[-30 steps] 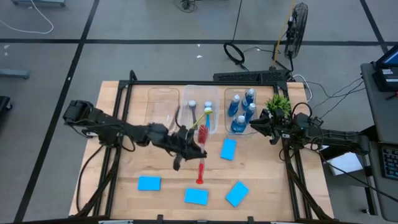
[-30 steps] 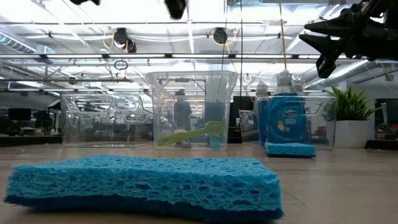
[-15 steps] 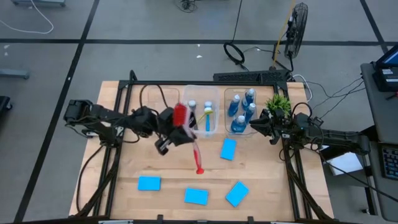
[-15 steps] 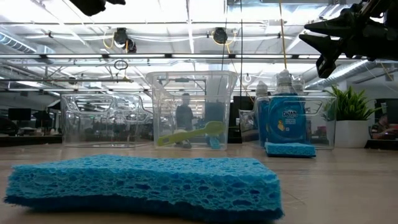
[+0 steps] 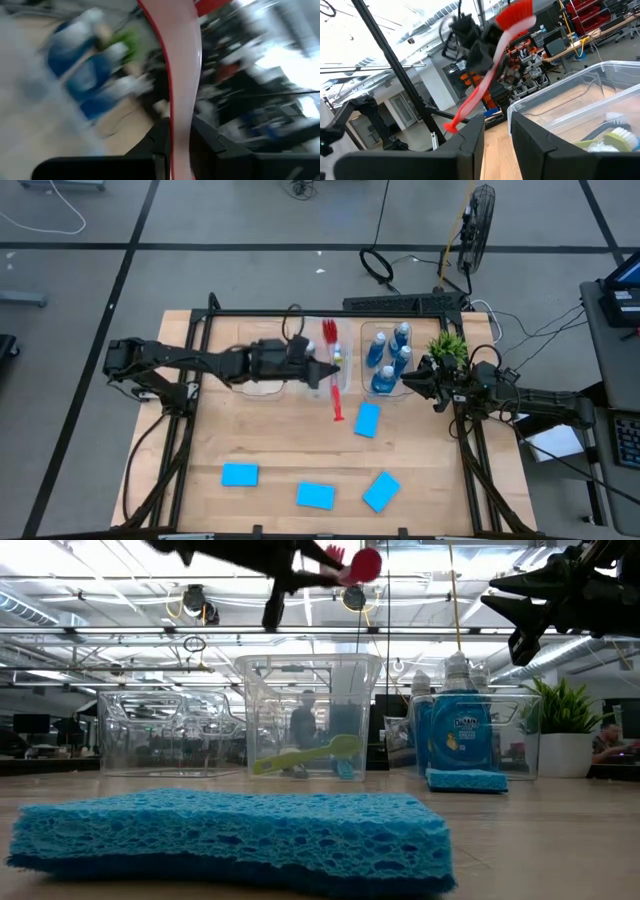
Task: Pick & Place Kitchen Sink Supplies
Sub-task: Put the orange dishwashing brush into the transparent white bin
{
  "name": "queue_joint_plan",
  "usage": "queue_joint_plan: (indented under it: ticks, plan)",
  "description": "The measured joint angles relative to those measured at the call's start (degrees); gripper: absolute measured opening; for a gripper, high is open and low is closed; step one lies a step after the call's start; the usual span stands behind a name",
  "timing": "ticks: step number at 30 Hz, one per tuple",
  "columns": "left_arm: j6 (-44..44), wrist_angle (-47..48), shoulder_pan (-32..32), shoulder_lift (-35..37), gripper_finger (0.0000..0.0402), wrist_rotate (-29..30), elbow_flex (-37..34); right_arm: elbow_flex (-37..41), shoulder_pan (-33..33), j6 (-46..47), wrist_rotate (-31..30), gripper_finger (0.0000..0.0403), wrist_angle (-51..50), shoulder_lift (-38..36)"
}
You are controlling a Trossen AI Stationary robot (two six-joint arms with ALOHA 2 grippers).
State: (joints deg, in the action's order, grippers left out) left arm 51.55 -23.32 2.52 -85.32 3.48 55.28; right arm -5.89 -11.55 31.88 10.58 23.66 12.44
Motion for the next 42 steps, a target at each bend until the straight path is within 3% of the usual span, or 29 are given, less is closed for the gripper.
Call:
queue_joint_plan:
  ticks: [8, 13, 20, 33, 42]
  plan:
    - [-2.4, 41.6, 4.5, 0.0, 0.0042, 0.6, 19.9, 0.0, 0.0, 0.0, 0.0, 0.0086, 0.0, 0.0]
    - [-1.8, 58.1, 7.5, -0.2, 0.0042, 3.5, 28.6, 0.0, 0.0, 0.0, 0.0, 0.0086, 0.0, 0.0]
    - [-1.5, 61.0, 11.7, -0.7, 0.0042, 4.0, 29.6, 0.0, 0.0, 0.0, 0.0, 0.0086, 0.0, 0.0]
    - [1.4, 63.3, 18.0, -9.2, 0.0042, -10.2, 29.6, 0.0, 0.0, 0.0, 0.0, 0.0086, 0.1, 0.1]
    - [2.6, 63.6, 19.5, -12.7, 0.0042, -14.4, 29.6, 0.0, 0.0, 0.0, -0.2, 0.0086, -0.1, 0.2]
